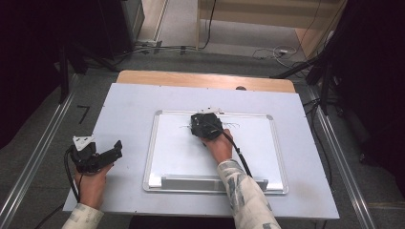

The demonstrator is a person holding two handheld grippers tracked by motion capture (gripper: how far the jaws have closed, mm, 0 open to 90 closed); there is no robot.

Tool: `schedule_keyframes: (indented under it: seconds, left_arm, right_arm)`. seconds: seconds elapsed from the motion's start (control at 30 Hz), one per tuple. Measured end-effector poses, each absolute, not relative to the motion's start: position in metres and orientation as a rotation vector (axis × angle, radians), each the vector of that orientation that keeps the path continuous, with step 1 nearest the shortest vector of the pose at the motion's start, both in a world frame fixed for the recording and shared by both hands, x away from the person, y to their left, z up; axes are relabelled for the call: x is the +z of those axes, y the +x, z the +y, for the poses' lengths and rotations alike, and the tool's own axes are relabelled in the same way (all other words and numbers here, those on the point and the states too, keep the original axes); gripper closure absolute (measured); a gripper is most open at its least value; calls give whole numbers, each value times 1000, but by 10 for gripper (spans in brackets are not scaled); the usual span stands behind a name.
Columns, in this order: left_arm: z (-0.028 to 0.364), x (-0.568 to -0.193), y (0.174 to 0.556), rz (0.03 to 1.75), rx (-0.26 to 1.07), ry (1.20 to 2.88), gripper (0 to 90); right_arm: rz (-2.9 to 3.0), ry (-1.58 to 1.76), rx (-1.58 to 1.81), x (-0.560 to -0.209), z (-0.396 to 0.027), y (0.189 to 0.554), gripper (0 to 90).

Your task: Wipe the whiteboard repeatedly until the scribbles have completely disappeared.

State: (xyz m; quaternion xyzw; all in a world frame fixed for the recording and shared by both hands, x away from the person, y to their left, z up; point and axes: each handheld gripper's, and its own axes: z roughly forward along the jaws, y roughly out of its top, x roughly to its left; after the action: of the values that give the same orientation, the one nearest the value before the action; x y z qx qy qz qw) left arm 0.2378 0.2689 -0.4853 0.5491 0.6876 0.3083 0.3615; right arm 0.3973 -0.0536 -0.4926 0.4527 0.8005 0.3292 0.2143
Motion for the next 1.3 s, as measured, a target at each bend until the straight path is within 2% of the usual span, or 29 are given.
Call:
schedule_keyframes:
  seconds: [0.97,1.3]
  left_arm:
    - [269,-486,238,1769,796,1416,28]
    - [270,-486,238,1771,794,1420,28]
  right_arm:
    - [2325,1123,947,-493,-19,384,388]
    - [2362,1094,929,-492,-24,376,388]
